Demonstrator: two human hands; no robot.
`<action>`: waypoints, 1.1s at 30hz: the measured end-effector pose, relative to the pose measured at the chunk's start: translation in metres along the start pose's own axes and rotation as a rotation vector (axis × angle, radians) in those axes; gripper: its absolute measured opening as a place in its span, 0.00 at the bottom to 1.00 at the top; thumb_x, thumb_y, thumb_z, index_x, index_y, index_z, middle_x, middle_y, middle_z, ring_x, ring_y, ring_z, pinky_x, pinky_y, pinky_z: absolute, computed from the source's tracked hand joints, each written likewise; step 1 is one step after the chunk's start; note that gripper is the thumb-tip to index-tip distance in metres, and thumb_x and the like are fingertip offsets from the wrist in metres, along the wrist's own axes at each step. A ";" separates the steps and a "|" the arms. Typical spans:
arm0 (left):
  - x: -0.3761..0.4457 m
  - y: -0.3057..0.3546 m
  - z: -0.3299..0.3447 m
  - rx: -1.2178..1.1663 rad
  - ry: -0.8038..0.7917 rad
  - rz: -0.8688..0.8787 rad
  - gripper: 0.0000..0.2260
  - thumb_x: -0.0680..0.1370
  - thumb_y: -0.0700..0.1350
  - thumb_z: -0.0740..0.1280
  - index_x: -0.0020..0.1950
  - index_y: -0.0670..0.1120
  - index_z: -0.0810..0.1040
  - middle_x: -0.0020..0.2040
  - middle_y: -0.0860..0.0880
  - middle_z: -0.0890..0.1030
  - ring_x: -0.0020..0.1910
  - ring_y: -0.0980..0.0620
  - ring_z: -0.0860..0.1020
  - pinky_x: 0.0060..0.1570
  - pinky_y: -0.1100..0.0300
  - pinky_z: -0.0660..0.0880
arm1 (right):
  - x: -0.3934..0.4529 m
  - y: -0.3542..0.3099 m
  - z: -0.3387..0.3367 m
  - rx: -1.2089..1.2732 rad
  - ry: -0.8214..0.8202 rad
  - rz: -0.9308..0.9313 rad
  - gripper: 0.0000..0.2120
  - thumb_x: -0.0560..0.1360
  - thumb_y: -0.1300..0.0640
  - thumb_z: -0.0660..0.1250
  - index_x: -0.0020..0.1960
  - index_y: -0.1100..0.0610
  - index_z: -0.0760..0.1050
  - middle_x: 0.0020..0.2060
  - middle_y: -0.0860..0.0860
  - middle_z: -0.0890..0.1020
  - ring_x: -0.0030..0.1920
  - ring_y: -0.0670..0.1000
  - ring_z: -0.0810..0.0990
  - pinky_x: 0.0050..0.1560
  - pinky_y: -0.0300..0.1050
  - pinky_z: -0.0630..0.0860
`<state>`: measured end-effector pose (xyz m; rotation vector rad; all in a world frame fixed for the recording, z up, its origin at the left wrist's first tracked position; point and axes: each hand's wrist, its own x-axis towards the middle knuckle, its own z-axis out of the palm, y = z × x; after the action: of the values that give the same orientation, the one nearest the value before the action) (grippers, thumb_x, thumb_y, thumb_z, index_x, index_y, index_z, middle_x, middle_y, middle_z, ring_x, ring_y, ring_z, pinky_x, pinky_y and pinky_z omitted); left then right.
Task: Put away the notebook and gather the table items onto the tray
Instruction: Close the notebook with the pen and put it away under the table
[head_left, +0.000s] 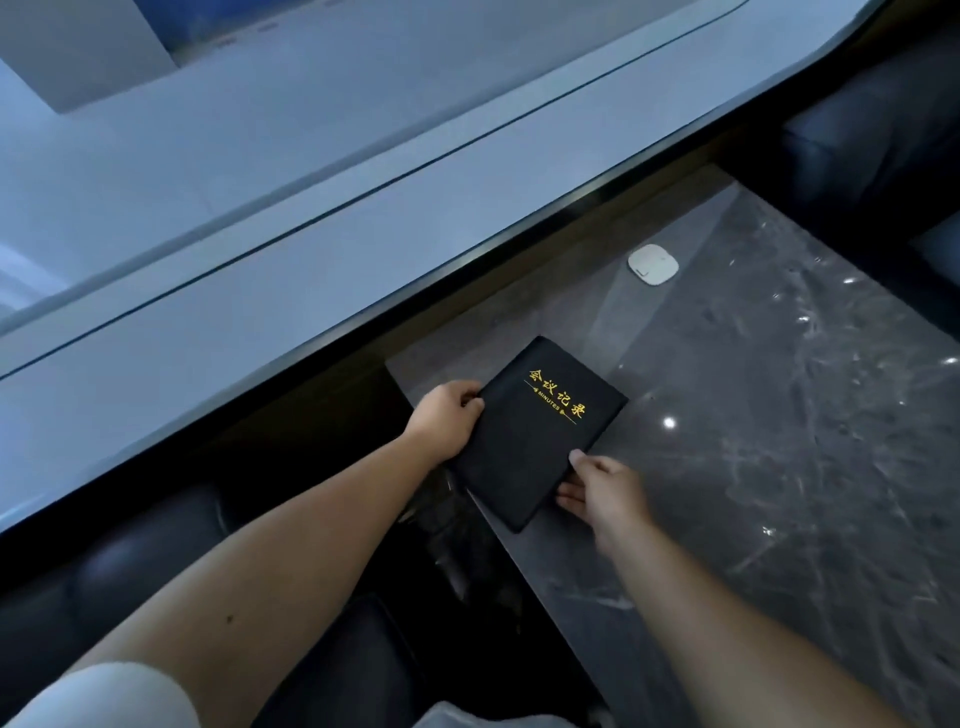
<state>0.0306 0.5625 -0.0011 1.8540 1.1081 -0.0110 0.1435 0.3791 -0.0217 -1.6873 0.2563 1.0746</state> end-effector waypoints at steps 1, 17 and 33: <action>0.005 -0.001 -0.003 0.015 0.014 0.002 0.10 0.80 0.47 0.62 0.59 0.51 0.79 0.53 0.52 0.81 0.51 0.53 0.78 0.47 0.61 0.73 | 0.004 -0.003 0.005 0.001 -0.003 0.002 0.07 0.78 0.57 0.65 0.44 0.59 0.75 0.36 0.56 0.79 0.31 0.51 0.78 0.29 0.43 0.80; 0.019 -0.042 -0.006 0.586 0.224 0.254 0.21 0.79 0.46 0.60 0.72 0.43 0.66 0.76 0.43 0.62 0.75 0.44 0.55 0.73 0.44 0.52 | 0.051 -0.029 0.078 0.081 0.059 0.091 0.07 0.76 0.56 0.67 0.44 0.60 0.75 0.39 0.59 0.82 0.31 0.52 0.83 0.27 0.42 0.79; 0.040 -0.059 -0.023 0.673 0.263 0.353 0.19 0.78 0.42 0.65 0.67 0.36 0.71 0.70 0.37 0.69 0.71 0.37 0.64 0.69 0.39 0.61 | 0.069 -0.055 0.103 -0.196 -0.047 0.055 0.09 0.77 0.53 0.66 0.45 0.60 0.75 0.37 0.57 0.83 0.32 0.53 0.83 0.31 0.45 0.81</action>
<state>0.0034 0.6148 -0.0476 2.7020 1.0043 0.0740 0.1631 0.5121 -0.0403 -1.8346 0.1726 1.2112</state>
